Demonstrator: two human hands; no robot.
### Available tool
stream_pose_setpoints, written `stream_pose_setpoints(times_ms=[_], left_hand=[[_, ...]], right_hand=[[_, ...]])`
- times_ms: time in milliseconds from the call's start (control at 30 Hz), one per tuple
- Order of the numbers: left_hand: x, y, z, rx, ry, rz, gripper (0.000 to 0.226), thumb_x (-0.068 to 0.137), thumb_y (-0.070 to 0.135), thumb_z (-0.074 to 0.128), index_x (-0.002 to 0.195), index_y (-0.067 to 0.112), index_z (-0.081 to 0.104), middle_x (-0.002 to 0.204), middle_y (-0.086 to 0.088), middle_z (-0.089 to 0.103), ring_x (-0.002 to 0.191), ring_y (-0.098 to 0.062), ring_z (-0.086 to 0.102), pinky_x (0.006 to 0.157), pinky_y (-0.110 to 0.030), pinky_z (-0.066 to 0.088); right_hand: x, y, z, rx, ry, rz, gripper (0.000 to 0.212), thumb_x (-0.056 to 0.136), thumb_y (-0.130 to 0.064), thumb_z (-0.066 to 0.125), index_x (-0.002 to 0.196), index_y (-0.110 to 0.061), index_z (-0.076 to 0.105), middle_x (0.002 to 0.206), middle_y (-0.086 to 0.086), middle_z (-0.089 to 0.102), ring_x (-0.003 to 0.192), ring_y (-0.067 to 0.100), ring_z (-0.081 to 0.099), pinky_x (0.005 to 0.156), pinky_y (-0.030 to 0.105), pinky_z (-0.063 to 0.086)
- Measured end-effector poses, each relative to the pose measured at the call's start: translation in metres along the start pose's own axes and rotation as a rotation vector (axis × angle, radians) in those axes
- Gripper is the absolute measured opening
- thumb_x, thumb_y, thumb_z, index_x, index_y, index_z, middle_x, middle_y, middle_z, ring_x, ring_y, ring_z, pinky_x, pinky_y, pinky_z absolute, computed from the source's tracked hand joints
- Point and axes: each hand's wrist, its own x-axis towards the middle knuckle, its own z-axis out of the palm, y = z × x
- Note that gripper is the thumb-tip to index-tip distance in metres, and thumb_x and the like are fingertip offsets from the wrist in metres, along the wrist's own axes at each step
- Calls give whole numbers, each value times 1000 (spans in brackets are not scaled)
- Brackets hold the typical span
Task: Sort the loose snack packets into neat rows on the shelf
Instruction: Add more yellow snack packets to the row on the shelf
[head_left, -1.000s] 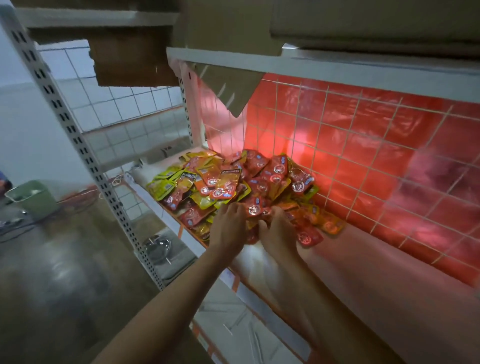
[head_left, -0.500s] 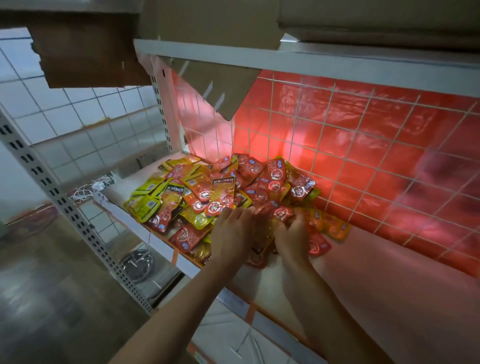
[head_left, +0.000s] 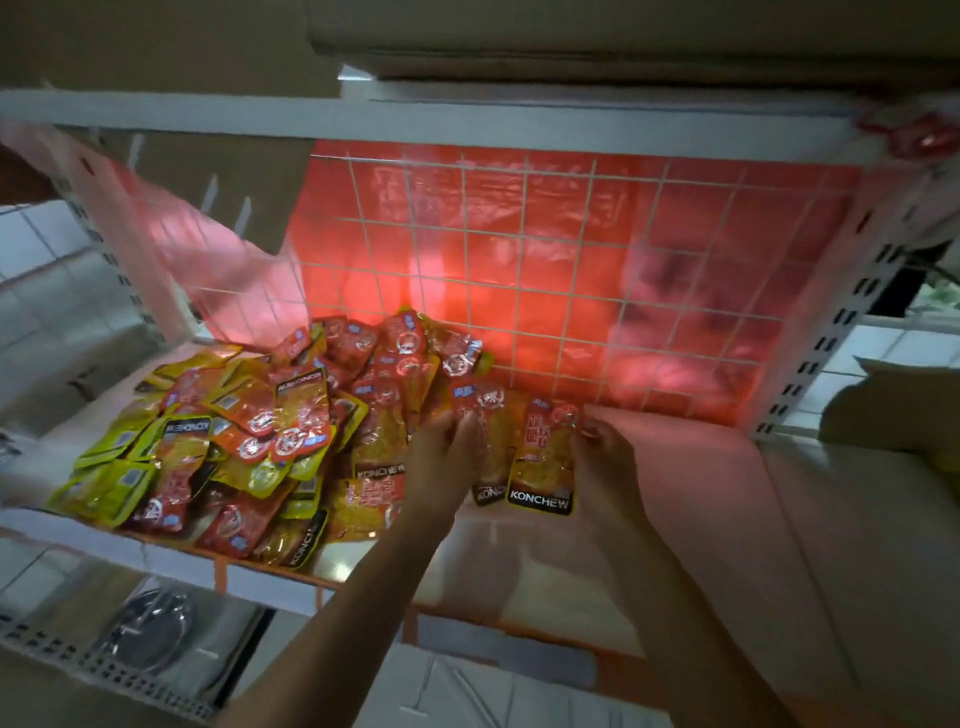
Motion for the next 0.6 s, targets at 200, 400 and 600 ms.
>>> stream_pose_setpoints(times_ms=[200,400,600], left_hand=[[-30,11,65,-250,-220,-257,26,97,18,53,74,12,65,66,7,65,66,-10,61,71,-35,52],[-70,45,122,-348,-389,-300,20,96,18,55,83,9,69,74,0,73,68,-17,67,65,-30,55],[-115,84,185,-327,-465,-366,21,96,20,54,84,12,70,87,-12,74,82,-31,69,82,-43,55]], right_hand=[[-14,5,-75,118,40,31,38,76,3,67,111,-10,63,99,11,71,90,29,68,80,44,57],[-33,8,-153,153,89,-33,73,79,16,56,131,-33,43,102,7,65,86,17,66,60,28,56],[-56,6,-239,70,133,-170,24,89,1,59,95,-19,70,96,0,69,85,10,67,73,26,57]])
